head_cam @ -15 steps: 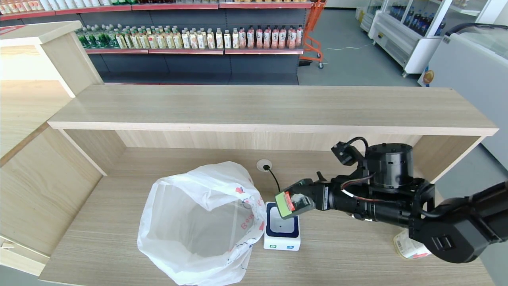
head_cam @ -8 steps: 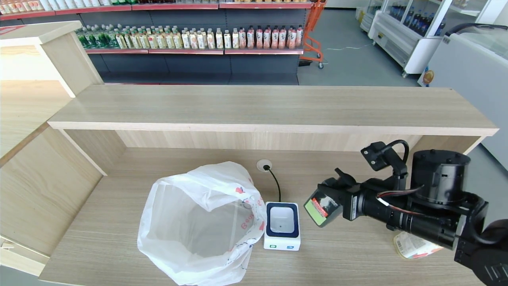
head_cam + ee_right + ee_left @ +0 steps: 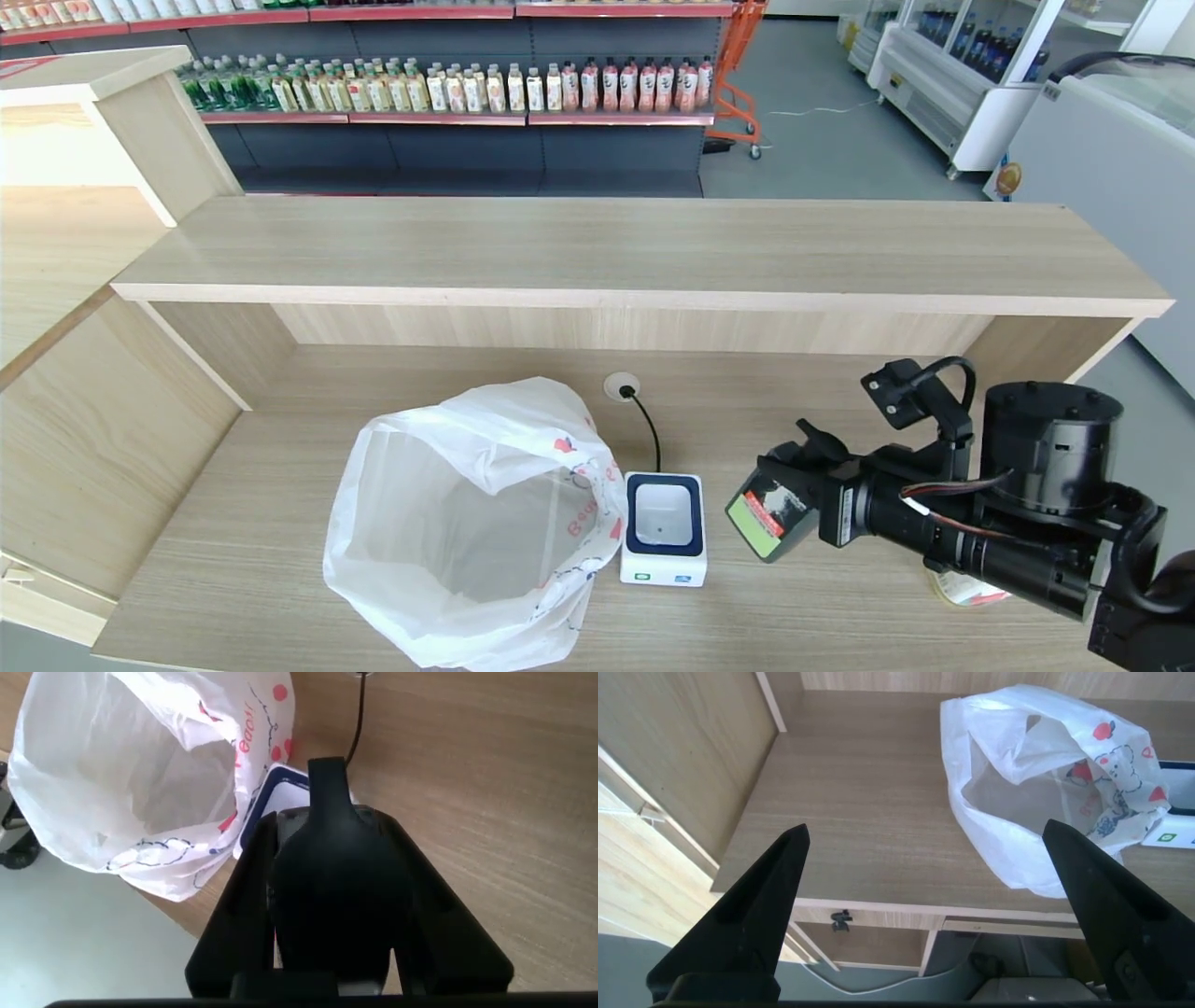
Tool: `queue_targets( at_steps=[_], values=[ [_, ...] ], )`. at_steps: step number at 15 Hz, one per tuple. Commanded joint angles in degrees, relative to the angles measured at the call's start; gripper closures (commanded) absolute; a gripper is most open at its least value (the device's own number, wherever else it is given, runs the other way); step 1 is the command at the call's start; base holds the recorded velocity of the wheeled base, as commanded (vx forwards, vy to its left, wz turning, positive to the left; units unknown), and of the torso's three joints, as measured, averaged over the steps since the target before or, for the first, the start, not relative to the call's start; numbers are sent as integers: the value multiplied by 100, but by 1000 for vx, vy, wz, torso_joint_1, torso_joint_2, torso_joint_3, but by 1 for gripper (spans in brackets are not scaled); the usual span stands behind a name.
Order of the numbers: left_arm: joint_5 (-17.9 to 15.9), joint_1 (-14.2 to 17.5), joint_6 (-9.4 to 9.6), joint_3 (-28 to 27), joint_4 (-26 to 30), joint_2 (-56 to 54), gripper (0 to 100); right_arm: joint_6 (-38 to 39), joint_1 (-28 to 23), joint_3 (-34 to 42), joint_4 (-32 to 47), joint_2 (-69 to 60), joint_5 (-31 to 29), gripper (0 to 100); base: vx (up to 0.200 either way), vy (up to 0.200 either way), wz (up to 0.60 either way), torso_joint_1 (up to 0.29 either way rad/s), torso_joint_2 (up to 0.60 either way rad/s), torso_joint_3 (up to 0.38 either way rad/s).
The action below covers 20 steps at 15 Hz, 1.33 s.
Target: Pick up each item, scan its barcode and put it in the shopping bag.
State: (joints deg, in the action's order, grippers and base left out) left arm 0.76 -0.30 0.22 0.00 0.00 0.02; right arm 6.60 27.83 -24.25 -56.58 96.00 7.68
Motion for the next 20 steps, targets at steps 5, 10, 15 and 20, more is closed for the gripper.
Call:
queue_targets(
  at_steps=[5,10,15,20],
  values=[
    [4,-5,13,0,0,-2,0,0,21,-194,-3,182,23,100,-80,0,0,4,0,0],
    [4,-5,-4,0,0,-2,0,-9,21,-555,-3,428,23,100,0,80,0,0,1,2],
    [4,4,-4,0,0,-2,0,-9,-32,-1258,-11,912,-21,100,0,200,0,10,7,1],
    [4,-5,4,0,0,-2,0,-44,-23,-2286,-3,1641,-21,100,0,200,0,1,0,3]
  ],
)
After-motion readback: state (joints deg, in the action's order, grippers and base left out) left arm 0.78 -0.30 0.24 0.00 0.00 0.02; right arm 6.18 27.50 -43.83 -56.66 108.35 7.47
